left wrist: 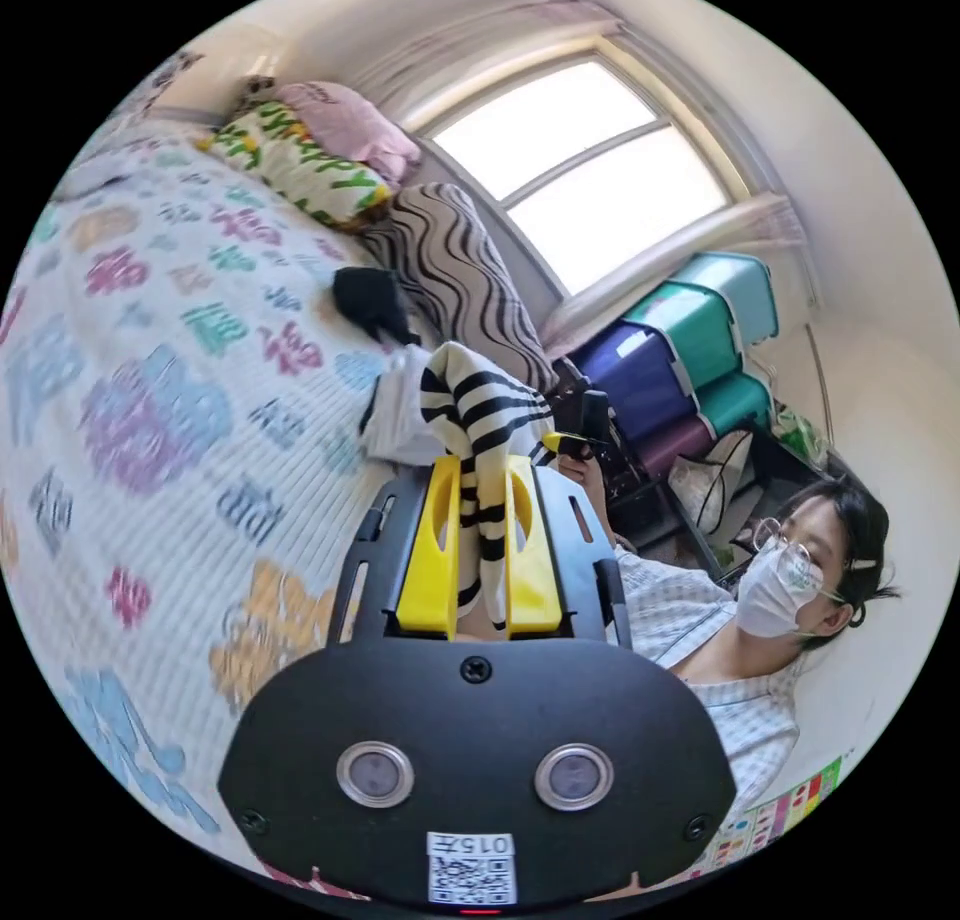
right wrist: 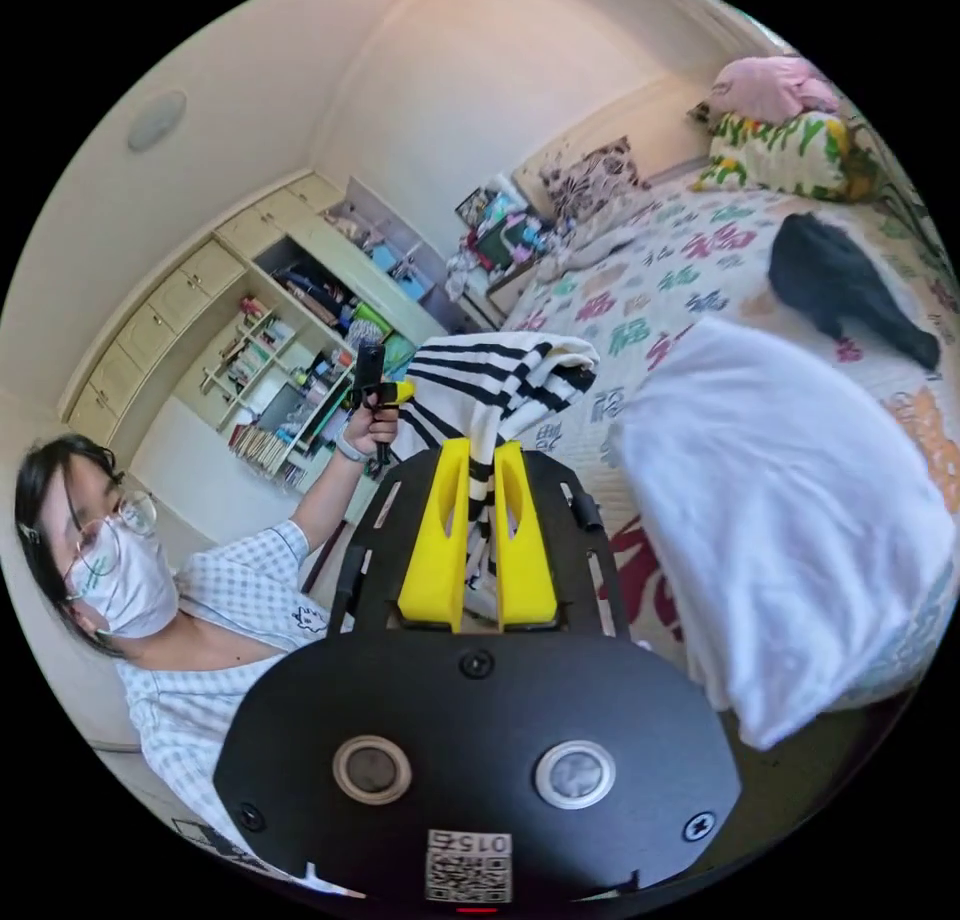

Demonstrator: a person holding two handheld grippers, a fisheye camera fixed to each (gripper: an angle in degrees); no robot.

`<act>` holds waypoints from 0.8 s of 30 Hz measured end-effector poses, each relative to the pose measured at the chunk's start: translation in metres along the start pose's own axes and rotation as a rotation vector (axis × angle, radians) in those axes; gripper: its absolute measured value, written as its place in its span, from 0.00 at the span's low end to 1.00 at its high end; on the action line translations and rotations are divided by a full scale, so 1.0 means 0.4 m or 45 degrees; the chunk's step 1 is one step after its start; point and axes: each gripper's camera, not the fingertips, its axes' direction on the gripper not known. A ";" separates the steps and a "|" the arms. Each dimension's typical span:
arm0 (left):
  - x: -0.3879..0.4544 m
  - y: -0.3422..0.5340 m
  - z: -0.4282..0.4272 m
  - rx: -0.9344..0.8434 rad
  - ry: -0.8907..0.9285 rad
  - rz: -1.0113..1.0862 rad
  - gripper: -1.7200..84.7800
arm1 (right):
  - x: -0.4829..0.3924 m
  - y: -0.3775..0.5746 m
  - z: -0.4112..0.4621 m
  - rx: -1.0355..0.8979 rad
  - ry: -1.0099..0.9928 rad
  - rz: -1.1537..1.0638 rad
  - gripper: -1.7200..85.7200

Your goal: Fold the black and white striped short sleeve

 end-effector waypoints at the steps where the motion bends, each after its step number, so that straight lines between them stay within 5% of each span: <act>1: 0.011 -0.079 0.074 -0.038 0.024 0.037 0.10 | 0.010 0.005 -0.070 0.065 0.041 0.026 0.07; 7: -0.061 -0.334 0.467 -0.233 0.178 0.103 0.10 | 0.130 0.074 -0.299 0.291 0.146 0.250 0.07; 11: -0.223 -0.331 0.693 -0.342 0.060 -0.032 0.10 | 0.268 0.130 -0.288 0.236 0.220 0.494 0.08; 15: -0.300 -0.283 0.735 -0.228 0.210 -0.081 0.10 | 0.292 0.188 -0.294 0.331 0.155 0.509 0.09; 21: -0.264 -0.319 0.735 -0.249 -0.014 0.026 0.08 | 0.184 0.234 -0.388 0.672 0.354 0.386 0.04; 24: -0.226 -0.388 0.697 -0.054 -0.197 0.069 0.08 | 0.030 0.203 -0.378 0.804 0.441 0.106 0.04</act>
